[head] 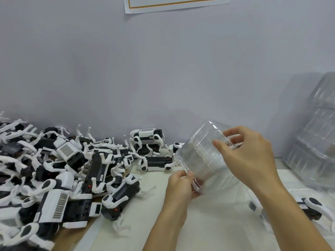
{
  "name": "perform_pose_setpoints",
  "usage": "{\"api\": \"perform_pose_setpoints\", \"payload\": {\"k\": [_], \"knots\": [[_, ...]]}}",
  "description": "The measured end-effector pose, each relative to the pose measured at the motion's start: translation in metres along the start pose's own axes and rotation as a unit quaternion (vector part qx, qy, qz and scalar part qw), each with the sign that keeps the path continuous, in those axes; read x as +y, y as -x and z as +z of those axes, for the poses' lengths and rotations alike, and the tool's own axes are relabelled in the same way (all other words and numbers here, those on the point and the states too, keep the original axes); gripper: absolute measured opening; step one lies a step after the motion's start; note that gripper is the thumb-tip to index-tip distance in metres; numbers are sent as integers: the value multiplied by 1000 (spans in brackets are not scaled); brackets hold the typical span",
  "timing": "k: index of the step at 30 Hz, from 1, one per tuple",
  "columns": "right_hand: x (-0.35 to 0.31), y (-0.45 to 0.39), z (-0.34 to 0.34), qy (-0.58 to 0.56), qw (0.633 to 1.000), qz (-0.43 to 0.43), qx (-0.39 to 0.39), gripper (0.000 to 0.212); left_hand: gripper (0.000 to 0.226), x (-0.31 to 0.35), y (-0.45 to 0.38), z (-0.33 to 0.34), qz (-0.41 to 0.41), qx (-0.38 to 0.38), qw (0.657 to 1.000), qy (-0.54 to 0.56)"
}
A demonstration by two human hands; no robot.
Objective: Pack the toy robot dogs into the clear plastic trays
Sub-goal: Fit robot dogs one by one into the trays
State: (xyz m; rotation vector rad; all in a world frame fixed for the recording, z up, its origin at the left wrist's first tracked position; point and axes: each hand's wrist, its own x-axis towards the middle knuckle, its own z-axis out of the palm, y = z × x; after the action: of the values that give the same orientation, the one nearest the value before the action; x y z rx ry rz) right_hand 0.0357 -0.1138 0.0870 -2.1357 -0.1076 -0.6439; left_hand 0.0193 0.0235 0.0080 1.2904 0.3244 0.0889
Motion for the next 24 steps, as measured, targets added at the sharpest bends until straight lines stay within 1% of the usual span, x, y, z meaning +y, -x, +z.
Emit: {"api": "perform_pose_setpoints", "payload": {"k": [1,2,4,5,6,8,10,12,13,15,16,17,18,19,21,23,24], "knots": [[1,0,0,3,1000,-2,5,24,11,-3,-1,0,-2,14,1000,-18],[2,0,-1,5,1000,-4,12,24,11,-6,0,0,-3,35,999,-34],[3,0,-1,2,1000,-7,29,25,21,-10,0,-2,11,83,993,-82],[3,0,-2,-2,999,-6,37,26,22,-10,0,-3,33,104,987,-117],[3,0,-2,-7,999,-5,45,26,18,-10,0,-5,60,116,979,-155],[3,0,-3,-14,998,-7,55,26,11,-10,0,-5,103,111,964,-220],[3,0,-2,-15,998,-12,59,26,13,-10,1,-3,117,82,954,-265],[4,-1,-2,-12,998,-16,63,26,19,-12,1,-2,131,25,947,-293],[5,-1,-2,-10,998,-17,66,25,24,-12,1,-2,139,-28,942,-304],[6,-1,-3,-5,997,-22,78,22,42,-13,5,-1,133,-165,922,-324],[5,-1,-3,-4,996,-28,89,21,50,-15,6,0,128,-213,908,-339],[5,-1,-3,-4,994,-34,101,20,54,-18,5,1,132,-228,896,-358],[4,-1,-4,-6,993,-42,112,20,54,-20,5,3,145,-217,891,-372],[3,-1,-4,-12,992,-49,120,20,48,-21,5,5,158,-184,892,-380],[0,-2,-5,-28,990,-62,124,21,27,-17,5,7,181,-97,913,-352],[-2,-2,-4,-45,989,-86,113,21,16,-11,4,8,212,-19,940,-266],[-4,-1,-4,-51,988,-105,101,21,15,-7,2,7,217,5,956,-196]]}}
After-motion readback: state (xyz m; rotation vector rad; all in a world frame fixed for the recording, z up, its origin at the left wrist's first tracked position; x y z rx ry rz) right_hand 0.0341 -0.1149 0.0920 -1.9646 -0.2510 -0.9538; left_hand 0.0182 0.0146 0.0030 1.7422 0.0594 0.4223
